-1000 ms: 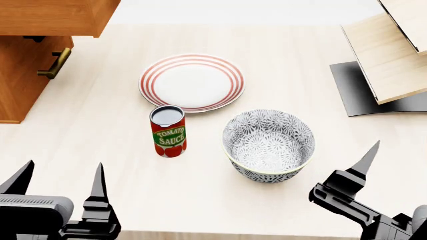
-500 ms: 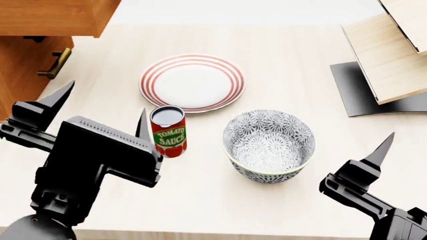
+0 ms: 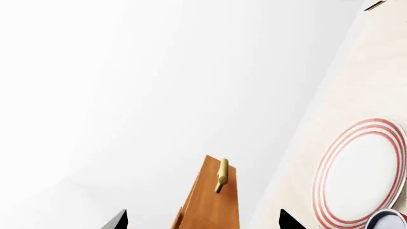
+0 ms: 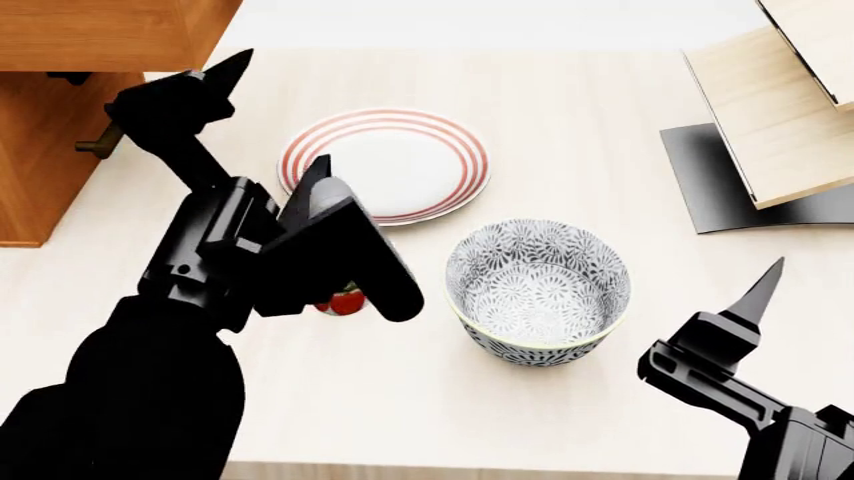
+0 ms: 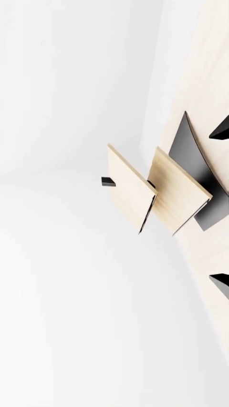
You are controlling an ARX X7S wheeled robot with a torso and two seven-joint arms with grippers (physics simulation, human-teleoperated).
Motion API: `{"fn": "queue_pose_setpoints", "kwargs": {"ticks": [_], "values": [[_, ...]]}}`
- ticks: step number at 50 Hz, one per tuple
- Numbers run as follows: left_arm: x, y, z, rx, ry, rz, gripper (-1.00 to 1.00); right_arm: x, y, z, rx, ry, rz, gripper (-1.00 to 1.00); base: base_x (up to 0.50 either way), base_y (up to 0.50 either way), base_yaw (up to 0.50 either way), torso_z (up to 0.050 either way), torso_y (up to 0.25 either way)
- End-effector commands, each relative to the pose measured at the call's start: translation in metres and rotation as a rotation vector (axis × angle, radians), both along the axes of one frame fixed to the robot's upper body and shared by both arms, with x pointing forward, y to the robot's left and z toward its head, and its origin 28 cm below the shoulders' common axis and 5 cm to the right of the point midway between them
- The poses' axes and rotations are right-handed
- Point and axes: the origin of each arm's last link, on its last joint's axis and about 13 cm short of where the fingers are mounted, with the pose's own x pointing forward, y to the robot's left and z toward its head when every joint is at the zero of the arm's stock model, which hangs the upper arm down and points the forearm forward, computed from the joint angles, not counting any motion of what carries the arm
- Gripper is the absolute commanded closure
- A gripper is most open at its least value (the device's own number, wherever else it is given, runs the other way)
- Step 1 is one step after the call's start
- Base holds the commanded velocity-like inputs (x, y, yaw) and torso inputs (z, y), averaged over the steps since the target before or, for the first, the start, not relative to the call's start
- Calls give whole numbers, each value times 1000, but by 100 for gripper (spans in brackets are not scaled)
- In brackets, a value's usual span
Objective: Close the top drawer of the cabinet.
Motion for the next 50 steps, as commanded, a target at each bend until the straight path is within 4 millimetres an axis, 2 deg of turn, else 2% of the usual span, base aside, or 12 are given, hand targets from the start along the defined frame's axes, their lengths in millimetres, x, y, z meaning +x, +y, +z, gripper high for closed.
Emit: {"fn": "queue_pose_setpoints", "kwargs": {"ticks": [1, 9, 19, 43, 50], "values": [[11, 2, 8, 293, -35, 77, -100, 1, 1, 1, 1, 6, 11, -100, 0, 0, 0, 0, 0], [15, 4, 7, 416, -38, 123, -100, 0, 1, 3, -1, 6, 21, -100, 0, 0, 0, 0, 0], [12, 4, 7, 424, -19, 113, -100, 0, 2, 4, -25, 10, 49, -100, 43, 0, 0, 0, 0], [12, 1, 0, 411, 9, 79, -100, -1, 0, 6, -20, 8, 24, -100, 489, 0, 0, 0, 0], [17, 3, -1, 421, -14, 111, -100, -1, 0, 6, -15, 8, 20, -100, 284, 0, 0, 0, 0]]}}
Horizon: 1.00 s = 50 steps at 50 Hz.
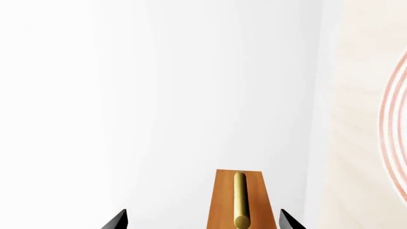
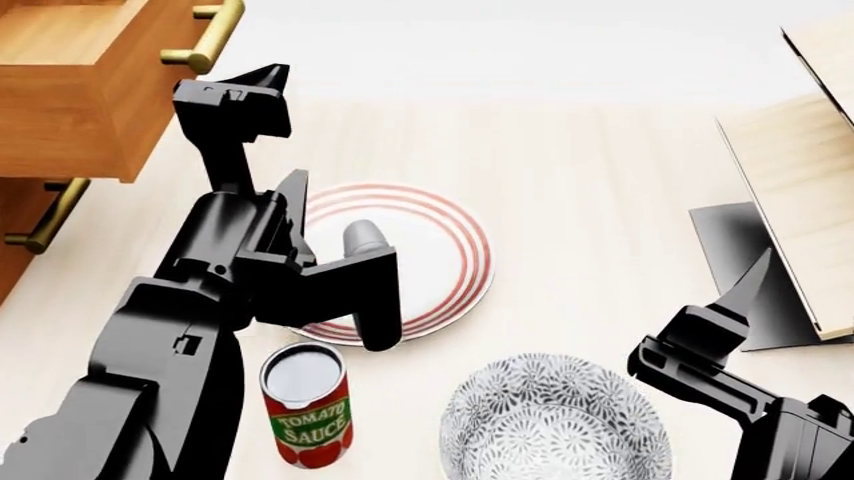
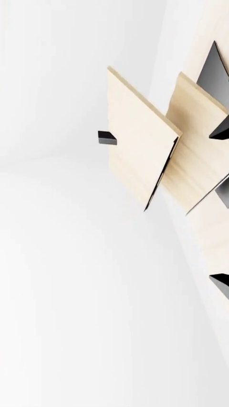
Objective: Close the top drawer of the cabinet.
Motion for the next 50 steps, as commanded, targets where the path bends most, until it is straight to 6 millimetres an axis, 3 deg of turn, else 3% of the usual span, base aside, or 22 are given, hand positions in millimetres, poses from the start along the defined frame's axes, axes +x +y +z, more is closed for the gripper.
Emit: {"fn": "queue_pose_setpoints", "kwargs": {"ticks": [1, 13, 29, 38, 50], "values": [[8, 3, -1, -17, -53, 51, -100, -1, 0, 2, 7, -3, -9, -100, 223, 0, 0, 0, 0], [21, 8, -11, -131, -32, 278, -100, -2, 0, 4, 6, -10, -1, -100, 197, 0, 0, 0, 1], [23, 27, -21, -19, -56, 403, -100, -3, 1, 5, 5, -9, -3, -100, 280, 0, 0, 0, 0], [7, 45, -32, 13, -53, 530, -100, -3, 1, 5, 2, -9, -1, -100, 40, 0, 0, 0, 0], [0, 63, -45, -3, 24, 597, -100, -5, 2, 7, 0, -15, -1, -100, 0, 0, 0, 0, 0]]}}
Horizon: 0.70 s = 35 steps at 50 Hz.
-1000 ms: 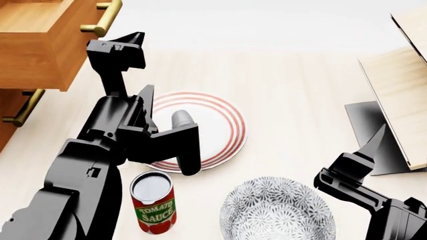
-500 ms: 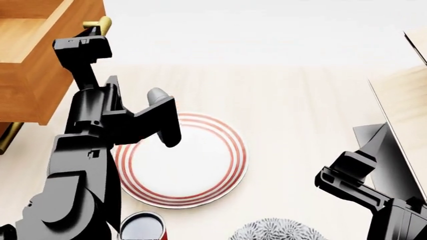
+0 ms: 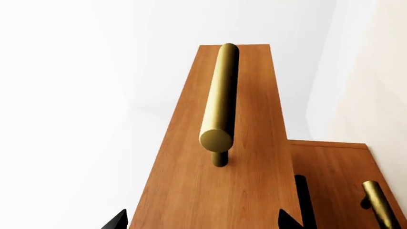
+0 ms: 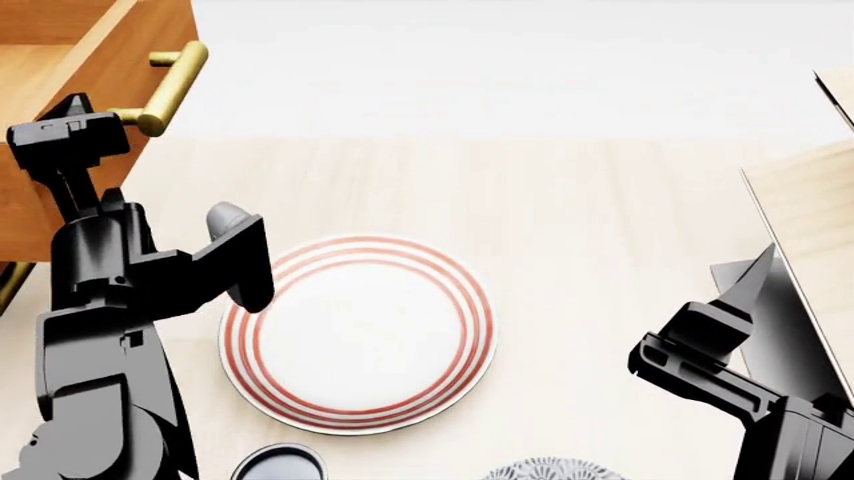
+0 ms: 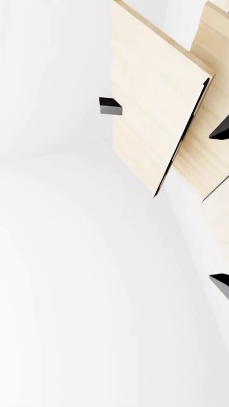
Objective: Close the top drawer of the cabinet.
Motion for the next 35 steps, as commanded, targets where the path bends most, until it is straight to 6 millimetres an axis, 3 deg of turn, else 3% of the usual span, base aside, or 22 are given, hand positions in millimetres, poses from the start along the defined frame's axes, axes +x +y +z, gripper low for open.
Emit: {"fn": "queue_pose_setpoints", "kwargs": {"ticks": [1, 11, 29, 35], "values": [[-7, 19, -13, -15, 59, 87, -100, -1, 0, 1, -1, -5, 0, -100, 0, 0, 0, 0, 0], [5, 35, -7, -4, 62, 116, -100, -2, 1, 3, 0, -10, 0, -100, 0, 0, 0, 0, 0], [12, 63, 32, -8, -18, 187, -100, -3, 0, 3, -2, -12, 4, -100, 0, 0, 0, 0, 1], [12, 70, 31, -19, -10, 205, -100, -6, 1, 6, -5, -15, 9, -100, 0, 0, 0, 0, 2]]}}
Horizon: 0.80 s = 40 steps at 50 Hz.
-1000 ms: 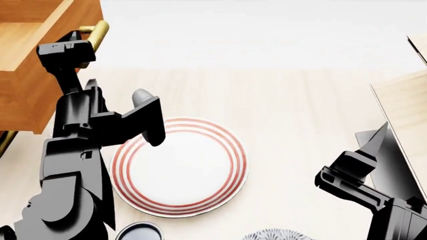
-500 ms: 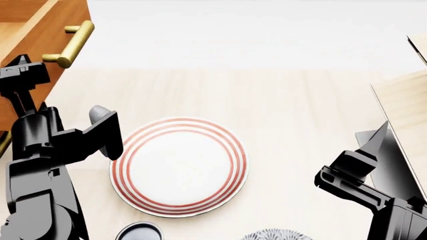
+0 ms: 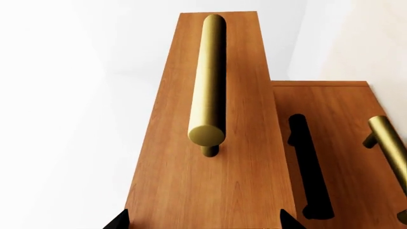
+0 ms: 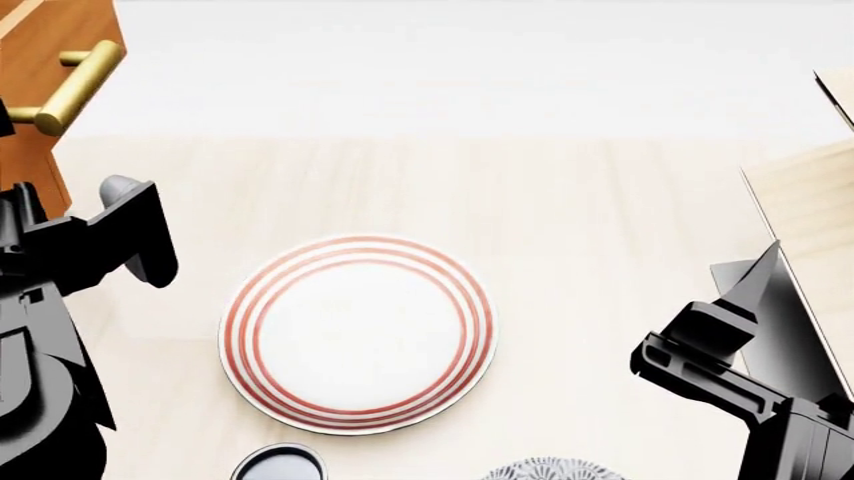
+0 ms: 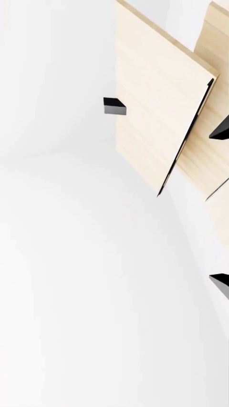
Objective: Close the top drawer of the cabinet.
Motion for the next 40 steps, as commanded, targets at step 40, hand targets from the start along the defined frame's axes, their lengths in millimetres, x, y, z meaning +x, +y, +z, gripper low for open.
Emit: {"fn": "queue_pose_setpoints", "kwargs": {"ticks": [40], "values": [[3, 74, 3, 12, 17, 205, -100, -13, 1, 14, -13, -44, 27, -100, 0, 0, 0, 0, 1]]}}
